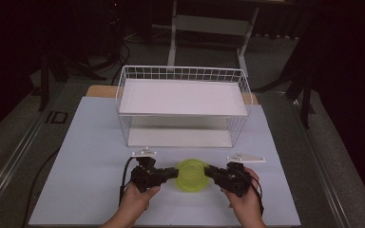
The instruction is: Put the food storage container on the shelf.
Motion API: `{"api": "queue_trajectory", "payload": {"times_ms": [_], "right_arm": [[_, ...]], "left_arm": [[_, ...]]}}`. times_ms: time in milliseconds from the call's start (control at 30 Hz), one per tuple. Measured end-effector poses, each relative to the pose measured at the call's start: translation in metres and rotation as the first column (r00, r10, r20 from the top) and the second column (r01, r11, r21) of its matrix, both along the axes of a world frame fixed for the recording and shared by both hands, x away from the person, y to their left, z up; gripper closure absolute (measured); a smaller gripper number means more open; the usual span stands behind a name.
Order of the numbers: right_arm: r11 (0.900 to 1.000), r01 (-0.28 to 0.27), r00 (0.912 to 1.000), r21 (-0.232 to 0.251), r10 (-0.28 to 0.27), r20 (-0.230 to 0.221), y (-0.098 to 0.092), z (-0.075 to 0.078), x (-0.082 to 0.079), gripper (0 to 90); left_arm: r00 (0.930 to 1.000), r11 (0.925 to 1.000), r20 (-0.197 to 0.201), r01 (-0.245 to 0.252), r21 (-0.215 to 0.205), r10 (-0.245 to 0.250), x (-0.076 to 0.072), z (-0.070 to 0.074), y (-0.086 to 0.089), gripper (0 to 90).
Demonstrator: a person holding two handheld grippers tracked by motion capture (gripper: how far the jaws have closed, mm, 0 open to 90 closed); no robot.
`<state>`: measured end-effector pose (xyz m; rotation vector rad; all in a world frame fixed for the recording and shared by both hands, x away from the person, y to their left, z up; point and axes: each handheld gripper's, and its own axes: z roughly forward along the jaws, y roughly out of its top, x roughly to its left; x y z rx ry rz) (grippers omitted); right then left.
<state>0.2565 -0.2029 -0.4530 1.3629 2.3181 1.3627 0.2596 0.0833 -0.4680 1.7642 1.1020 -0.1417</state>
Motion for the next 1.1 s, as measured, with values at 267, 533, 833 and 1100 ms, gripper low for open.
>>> {"api": "queue_trajectory", "payload": {"times_ms": [267,533,833,1100], "right_arm": [[1.000,-0.010,0.9971,0.014,0.009,0.076,0.003,0.033,0.005,79.8],[0.999,-0.005,0.9879,0.042,-0.001,0.155,0.008,0.077,0.018,79.7],[0.998,0.011,0.9834,0.064,-0.022,0.180,0.014,0.109,0.041,79.7],[0.998,0.028,0.9804,0.063,-0.040,0.193,0.020,0.130,0.063,79.6]], "left_arm": [[0.9970,1.0000,0.077,-0.009,0.003,0.008,0.005,0.038,0.005,82.6],[0.9902,0.9996,0.136,-0.027,-0.012,0.029,0.016,0.079,0.009,82.6],[0.9854,0.9990,0.165,-0.042,-0.014,0.043,0.042,0.118,0.015,82.5],[0.9823,0.9980,0.176,-0.061,-0.014,0.063,0.062,0.138,0.018,82.4]]}}
